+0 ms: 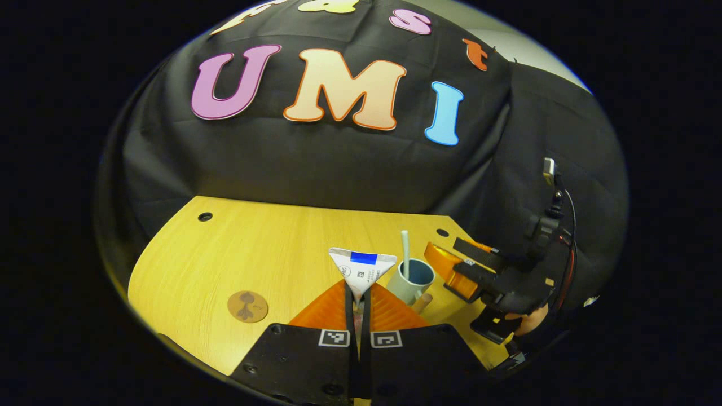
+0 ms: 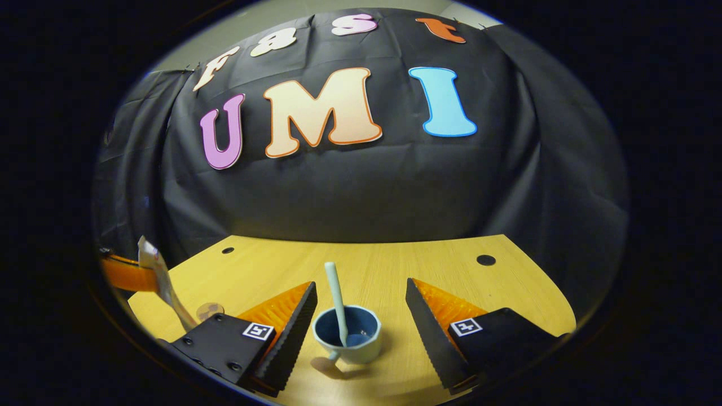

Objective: Put the toothbrush and toothpaste on the desktop into the cup, then pick up the cup and place it on the coaster on the desktop.

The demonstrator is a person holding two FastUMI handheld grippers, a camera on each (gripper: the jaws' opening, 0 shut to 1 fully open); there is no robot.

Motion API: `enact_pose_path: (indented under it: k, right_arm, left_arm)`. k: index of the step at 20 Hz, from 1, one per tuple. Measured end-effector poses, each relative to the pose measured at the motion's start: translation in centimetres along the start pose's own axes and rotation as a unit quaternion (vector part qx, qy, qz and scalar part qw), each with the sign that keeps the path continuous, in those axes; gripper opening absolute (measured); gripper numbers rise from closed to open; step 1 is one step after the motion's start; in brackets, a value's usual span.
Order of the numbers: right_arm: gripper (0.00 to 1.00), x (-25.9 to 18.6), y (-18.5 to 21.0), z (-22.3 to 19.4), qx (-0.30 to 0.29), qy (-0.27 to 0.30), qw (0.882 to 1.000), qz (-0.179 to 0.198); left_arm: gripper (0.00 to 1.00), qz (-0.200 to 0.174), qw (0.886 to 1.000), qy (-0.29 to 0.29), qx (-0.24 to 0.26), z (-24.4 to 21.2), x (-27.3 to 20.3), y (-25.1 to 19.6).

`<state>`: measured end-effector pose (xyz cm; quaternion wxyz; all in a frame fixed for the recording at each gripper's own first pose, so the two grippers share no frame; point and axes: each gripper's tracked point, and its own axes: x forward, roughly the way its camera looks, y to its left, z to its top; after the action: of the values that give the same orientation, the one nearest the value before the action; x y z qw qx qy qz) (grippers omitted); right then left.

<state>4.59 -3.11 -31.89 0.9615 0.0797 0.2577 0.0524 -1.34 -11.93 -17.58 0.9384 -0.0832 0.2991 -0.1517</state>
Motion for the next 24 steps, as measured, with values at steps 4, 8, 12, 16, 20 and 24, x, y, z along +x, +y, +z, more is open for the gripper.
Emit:
enact_pose_path:
  k: [4,8,12,16,20,24]
  right_arm:
    - [0.97,-2.8,-2.5,-1.9,0.008,0.019,1.000,-0.022]
    - [0.98,-5.1,-3.9,-3.5,0.014,0.036,0.999,-0.035]
    - [0.96,-6.4,-4.6,-4.2,0.018,0.046,0.998,-0.040]
    - [0.99,-7.5,-5.0,-4.6,0.008,0.053,0.998,-0.042]
    - [0.99,-8.4,-5.3,-5.0,-0.001,0.060,0.997,-0.041]
    - [0.99,-8.8,-6.5,-5.2,-0.001,0.067,0.997,-0.049]
  left_arm:
    - [0.00,-0.029,0.999,-0.016,0.009,1.8,2.2,-2.3]
    - [0.00,-0.054,0.998,-0.032,0.007,3.4,4.6,-4.7]
    - [0.00,-0.082,0.996,-0.039,0.000,3.6,6.5,-7.3]
    - [0.00,-0.105,0.993,-0.050,-0.001,4.2,8.7,-9.6]
    - [0.00,-0.095,0.995,-0.037,0.000,3.2,11.3,-10.2]
    - [0.00,-0.085,0.996,-0.006,-0.027,1.1,13.2,-10.4]
